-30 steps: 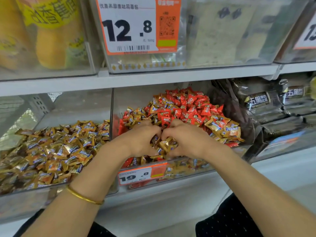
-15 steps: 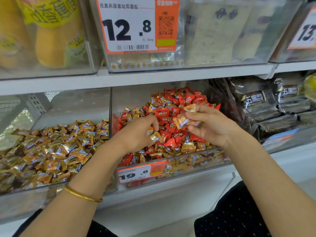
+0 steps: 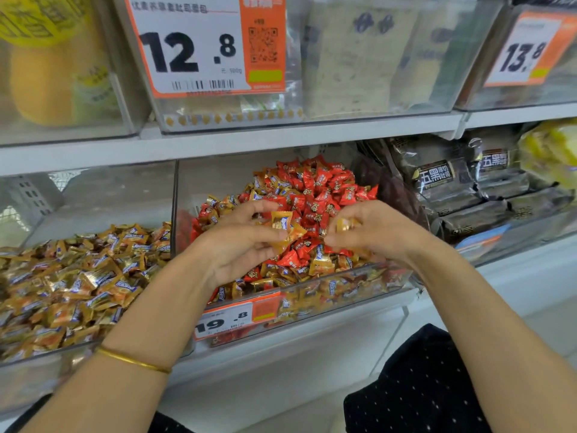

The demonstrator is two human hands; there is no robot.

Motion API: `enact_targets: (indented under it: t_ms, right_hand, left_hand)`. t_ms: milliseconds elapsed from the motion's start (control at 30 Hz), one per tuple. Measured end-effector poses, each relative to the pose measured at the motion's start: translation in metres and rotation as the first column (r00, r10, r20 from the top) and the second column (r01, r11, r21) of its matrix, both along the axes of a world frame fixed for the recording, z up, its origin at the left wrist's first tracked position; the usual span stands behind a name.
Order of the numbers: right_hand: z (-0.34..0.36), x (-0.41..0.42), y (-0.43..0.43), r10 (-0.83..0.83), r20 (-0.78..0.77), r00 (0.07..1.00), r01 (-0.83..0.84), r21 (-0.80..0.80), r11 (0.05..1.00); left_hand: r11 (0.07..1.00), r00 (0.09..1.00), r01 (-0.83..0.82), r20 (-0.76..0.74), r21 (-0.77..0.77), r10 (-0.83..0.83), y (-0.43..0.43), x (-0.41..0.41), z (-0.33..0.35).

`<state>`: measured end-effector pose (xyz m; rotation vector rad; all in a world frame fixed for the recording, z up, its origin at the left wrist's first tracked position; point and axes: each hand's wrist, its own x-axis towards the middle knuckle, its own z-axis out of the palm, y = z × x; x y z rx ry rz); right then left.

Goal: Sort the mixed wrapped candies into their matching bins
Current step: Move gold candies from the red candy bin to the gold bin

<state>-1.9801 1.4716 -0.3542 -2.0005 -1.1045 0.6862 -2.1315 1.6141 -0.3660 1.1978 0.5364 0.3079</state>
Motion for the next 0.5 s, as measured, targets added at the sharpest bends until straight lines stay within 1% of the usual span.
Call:
enact_targets:
  t_ms: [67,100,167,233,267,300,367,433,500]
  right_hand:
    - [-0.006,0.001,0.002,0.071,0.223,0.972,-0.054,-0.081,0.995]
    - [-0.01,0.002,0.005,0.07,0.301,0.951,-0.047,-0.081,0.996]
    - [-0.011,0.008,0.009,0.011,0.412,0.911,-0.003,-0.02,1.0]
    - [-0.007,0.015,0.01,-0.028,0.43,0.902,0.007,0.05,0.999]
    - [-0.005,0.017,0.008,-0.003,0.41,0.912,-0.019,0.05,0.999]
    - [-0.004,0.018,0.006,0.059,0.396,0.916,-0.07,0.014,0.997]
    - [-0.006,0.017,0.005,0.226,0.422,0.878,-0.188,-0.129,0.974]
    - [-0.009,0.014,0.006,0.347,0.478,0.807,-0.241,-0.269,0.932]
    - [-0.008,0.012,0.009,0.403,0.526,0.749,-0.244,-0.347,0.906]
  left_hand:
    - [0.999,1.0,0.008,0.017,-0.051,-0.007,0.001,0.002,-0.001]
    - [0.998,1.0,0.014,0.018,-0.063,-0.013,0.001,0.002,-0.001]
    - [0.996,1.0,0.008,0.002,-0.087,-0.008,0.001,0.004,-0.002]
    - [0.991,1.0,-0.004,-0.003,-0.131,0.004,0.002,0.005,-0.003]
    - [0.989,1.0,-0.004,-0.003,-0.146,0.004,0.002,0.006,-0.003]
    - [0.99,1.0,-0.002,-0.009,-0.143,0.0,0.001,0.006,-0.002]
    - [0.998,0.999,0.013,-0.045,-0.065,-0.016,-0.002,0.007,0.0]
    - [0.994,0.994,0.065,-0.099,0.093,-0.056,-0.005,0.007,0.001]
    - [0.946,0.975,0.163,-0.195,0.281,-0.11,-0.01,0.009,0.001]
